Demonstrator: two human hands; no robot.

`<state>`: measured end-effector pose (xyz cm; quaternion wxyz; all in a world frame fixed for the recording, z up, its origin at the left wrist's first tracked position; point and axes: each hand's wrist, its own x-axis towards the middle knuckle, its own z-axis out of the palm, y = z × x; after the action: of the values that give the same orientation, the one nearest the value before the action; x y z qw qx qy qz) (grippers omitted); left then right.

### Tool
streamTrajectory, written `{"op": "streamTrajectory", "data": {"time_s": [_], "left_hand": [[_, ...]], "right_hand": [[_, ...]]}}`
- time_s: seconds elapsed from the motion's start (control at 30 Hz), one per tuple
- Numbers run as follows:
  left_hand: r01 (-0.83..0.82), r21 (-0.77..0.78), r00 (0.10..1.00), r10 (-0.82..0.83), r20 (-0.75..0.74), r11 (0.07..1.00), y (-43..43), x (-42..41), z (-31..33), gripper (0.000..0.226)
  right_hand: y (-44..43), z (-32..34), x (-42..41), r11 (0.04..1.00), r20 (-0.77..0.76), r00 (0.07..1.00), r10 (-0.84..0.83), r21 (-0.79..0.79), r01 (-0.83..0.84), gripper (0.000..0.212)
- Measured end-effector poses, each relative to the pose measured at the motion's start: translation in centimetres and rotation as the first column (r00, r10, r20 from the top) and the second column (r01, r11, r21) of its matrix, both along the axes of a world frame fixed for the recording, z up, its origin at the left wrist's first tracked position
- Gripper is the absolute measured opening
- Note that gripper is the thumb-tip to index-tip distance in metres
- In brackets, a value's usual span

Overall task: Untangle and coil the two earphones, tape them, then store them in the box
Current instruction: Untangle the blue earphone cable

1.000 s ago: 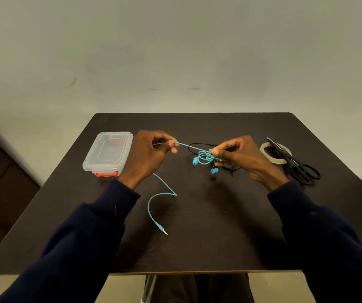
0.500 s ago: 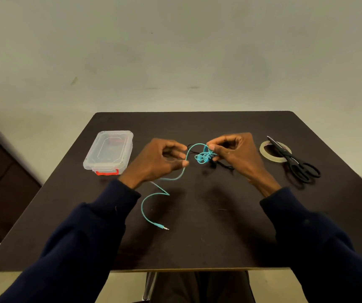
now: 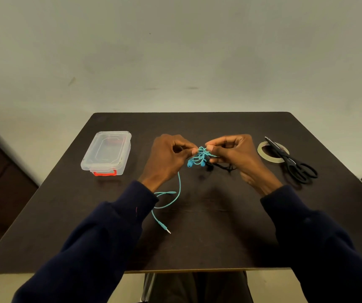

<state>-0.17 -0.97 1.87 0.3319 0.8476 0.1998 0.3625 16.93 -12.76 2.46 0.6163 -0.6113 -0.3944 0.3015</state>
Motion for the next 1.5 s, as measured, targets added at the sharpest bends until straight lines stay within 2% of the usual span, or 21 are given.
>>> {"op": "streamTrajectory", "data": {"time_s": [0.17,0.23,0.33,0.5,0.67,0.83,0.93,1.07,1.33,1.5], "left_hand": [[-0.046,0.256,0.999,0.038,0.036,0.966,-0.1,-0.3,-0.5,0.007],[-0.049,0.297,0.998,0.038,0.041,0.954,-0.2,-0.4,-0.3,0.007],[-0.042,0.202,0.997,0.029,0.072,0.979,-0.1,-0.4,0.0,0.006],[-0.001,-0.030,0.996,0.004,0.088,1.000,-0.2,-0.2,0.2,0.008],[0.061,-0.218,0.984,-0.022,0.176,0.974,-0.4,-0.1,0.5,0.011],[0.103,-0.368,0.975,-0.021,0.220,0.924,-0.2,-0.5,0.2,0.012],[0.109,-0.406,0.975,-0.019,0.219,0.907,0.1,-1.0,-0.1,0.009],[0.084,-0.437,0.976,0.014,0.217,0.896,0.5,-1.7,-0.3,0.013],[0.061,-0.514,0.978,0.053,0.203,0.856,0.3,-2.2,-0.4,0.011],[0.027,-0.564,0.982,0.082,0.168,0.825,0.1,-1.7,-0.3,0.009]], "right_hand": [[0.5,-0.1,-0.3,0.993,-0.072,0.991,-0.116,-0.026,0.115,0.010],[0.4,-0.3,-0.1,0.987,-0.066,0.985,-0.160,-0.015,0.159,0.009],[0.1,-0.3,0.2,0.991,-0.048,0.991,-0.128,0.038,0.130,0.010],[-0.3,-0.1,0.5,0.987,-0.007,0.996,0.091,0.131,-0.089,0.020],[-0.1,-0.8,0.2,0.964,0.055,0.966,0.253,0.071,-0.256,0.031],[0.2,-1.3,-0.6,0.978,0.108,0.974,0.197,0.049,-0.203,0.023],[0.4,-1.3,-0.2,0.986,0.115,0.982,0.149,0.054,-0.156,0.018],[0.1,-1.0,0.4,0.986,0.210,0.966,0.153,0.035,-0.164,0.022],[-0.3,-1.0,1.1,0.999,0.376,0.926,0.029,0.029,-0.043,0.016],[-0.2,-1.0,0.7,0.986,0.381,0.920,0.092,0.091,-0.136,0.016]]}}
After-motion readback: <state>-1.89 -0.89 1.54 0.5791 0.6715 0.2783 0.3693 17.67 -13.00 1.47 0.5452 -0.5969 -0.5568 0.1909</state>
